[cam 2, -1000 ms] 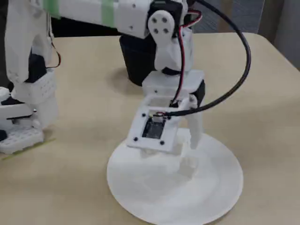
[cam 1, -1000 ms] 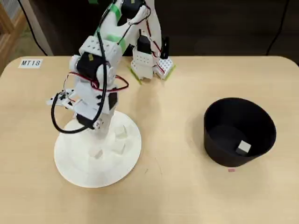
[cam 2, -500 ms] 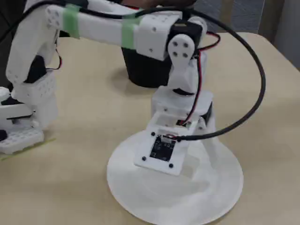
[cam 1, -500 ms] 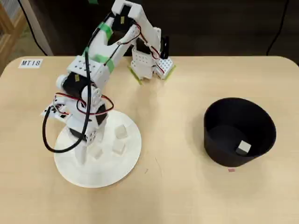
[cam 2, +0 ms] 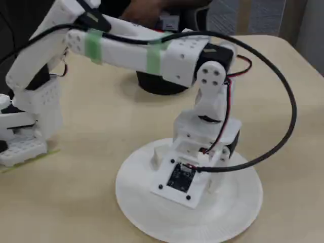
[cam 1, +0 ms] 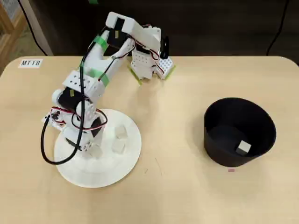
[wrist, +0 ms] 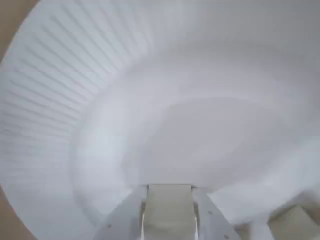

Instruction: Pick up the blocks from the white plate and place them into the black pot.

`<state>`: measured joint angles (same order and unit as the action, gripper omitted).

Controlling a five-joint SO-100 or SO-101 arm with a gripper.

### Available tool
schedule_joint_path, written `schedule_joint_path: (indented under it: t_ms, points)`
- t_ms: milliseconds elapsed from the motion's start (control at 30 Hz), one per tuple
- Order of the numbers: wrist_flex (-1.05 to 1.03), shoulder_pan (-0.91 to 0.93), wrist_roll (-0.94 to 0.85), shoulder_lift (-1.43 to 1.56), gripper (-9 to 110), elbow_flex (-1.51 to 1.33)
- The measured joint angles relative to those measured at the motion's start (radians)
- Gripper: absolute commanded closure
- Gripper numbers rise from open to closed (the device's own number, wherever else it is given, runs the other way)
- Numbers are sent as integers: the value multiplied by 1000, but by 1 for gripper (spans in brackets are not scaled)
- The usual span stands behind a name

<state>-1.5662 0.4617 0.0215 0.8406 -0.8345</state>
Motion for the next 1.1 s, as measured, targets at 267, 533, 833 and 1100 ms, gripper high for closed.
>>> schedule_joint_path:
  t_ms: [267, 533, 833, 1100]
  points:
    - [15, -5, -60, 11, 104, 86]
    - [83, -72, -127, 299, 104, 86]
    - [456, -417, -123, 923, 104, -508]
    - [730, -844, -216, 1192, 104, -922]
